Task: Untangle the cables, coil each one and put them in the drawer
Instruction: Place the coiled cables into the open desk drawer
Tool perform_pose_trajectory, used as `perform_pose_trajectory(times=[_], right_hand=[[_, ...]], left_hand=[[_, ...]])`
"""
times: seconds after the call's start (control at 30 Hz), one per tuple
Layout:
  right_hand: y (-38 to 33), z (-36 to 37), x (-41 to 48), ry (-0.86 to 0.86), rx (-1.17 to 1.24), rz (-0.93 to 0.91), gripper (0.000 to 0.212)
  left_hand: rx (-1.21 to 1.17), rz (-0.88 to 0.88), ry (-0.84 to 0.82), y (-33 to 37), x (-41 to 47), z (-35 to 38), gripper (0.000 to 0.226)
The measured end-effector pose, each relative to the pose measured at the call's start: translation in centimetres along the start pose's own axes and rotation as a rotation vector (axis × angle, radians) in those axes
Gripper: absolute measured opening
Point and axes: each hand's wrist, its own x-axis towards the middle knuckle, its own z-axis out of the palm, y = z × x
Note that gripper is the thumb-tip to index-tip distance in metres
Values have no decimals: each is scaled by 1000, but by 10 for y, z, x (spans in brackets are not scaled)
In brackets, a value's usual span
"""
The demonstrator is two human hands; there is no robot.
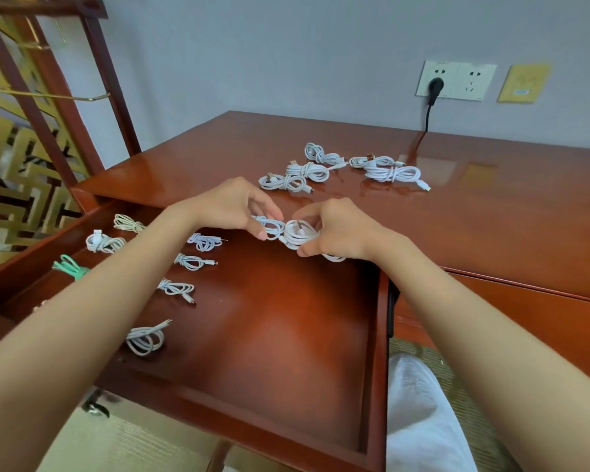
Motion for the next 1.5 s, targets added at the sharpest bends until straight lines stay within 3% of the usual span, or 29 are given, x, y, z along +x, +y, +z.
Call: perform_pose_trajectory(times=[0.2,0.33,0.47,0.83,1.07,1.17,1.23,1.3,1.37,1.5], right_hand=[[-4,25,-9,-85,-287,-61,45],[-3,46,-7,-69,-463,-92,29],[1,65,-6,-46,-533,-67,31],[22,76,-5,-70,-427,119,38],[22,72,-5,-94,-371,113,53],[20,73,-9,-68,-484,24,52],[16,71,-12,12,-576,-131,39],[7,65,-14,103,-561,-221,31],[-1,55,-12,193,-492,-233,29],[-6,31,1,387,-290,-146,25]], left_hand=[[188,20,-70,3,-14,17,28],[338,44,-30,-12,-15,40,32],[379,45,7,-28,-14,51,42],[315,-2,84,-47,-11,60,39],[367,-20,-10,-52,-2,70,41],[443,-10,-37,-55,-6,69,45],[542,119,6,-50,-12,64,41],[663,417,184,-43,-16,58,31],[707,593,315,-38,-21,54,32],[629,596,440,-13,-15,40,33]])
